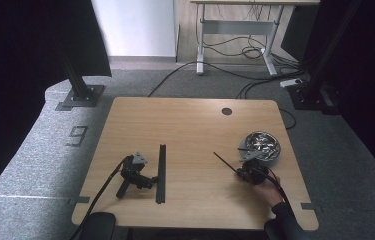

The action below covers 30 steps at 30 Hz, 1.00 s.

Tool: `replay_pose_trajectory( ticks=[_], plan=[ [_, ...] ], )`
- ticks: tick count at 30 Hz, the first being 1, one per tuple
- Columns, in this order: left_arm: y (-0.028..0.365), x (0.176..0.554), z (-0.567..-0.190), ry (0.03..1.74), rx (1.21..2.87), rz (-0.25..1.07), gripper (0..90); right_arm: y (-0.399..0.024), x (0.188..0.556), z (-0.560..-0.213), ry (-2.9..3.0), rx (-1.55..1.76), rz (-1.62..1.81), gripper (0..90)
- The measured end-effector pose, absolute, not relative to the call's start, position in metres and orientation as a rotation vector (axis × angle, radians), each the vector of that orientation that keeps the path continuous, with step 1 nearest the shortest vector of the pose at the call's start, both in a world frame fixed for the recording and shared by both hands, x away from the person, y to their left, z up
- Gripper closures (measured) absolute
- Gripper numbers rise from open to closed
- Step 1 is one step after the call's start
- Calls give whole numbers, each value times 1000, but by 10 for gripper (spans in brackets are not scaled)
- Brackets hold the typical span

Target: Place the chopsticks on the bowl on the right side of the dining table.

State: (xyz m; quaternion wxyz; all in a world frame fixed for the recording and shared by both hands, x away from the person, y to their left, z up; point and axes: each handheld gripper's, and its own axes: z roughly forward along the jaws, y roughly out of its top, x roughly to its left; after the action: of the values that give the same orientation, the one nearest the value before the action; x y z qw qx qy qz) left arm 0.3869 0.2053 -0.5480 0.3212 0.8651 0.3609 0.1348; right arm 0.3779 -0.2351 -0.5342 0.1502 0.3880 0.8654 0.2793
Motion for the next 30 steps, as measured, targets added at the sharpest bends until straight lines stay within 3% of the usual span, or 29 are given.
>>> replay_pose_trajectory(
  ticks=[18,23,30],
  plan=[
    [205,387,-548,948,2272,354,0,-283,344,-535,2462,1218,825,851],
    [205,387,-548,948,2273,354,0,-285,349,-530,2464,1235,775,657],
    [205,387,-548,950,2270,354,0,-282,363,-509,2516,1209,672,465]
  ],
)
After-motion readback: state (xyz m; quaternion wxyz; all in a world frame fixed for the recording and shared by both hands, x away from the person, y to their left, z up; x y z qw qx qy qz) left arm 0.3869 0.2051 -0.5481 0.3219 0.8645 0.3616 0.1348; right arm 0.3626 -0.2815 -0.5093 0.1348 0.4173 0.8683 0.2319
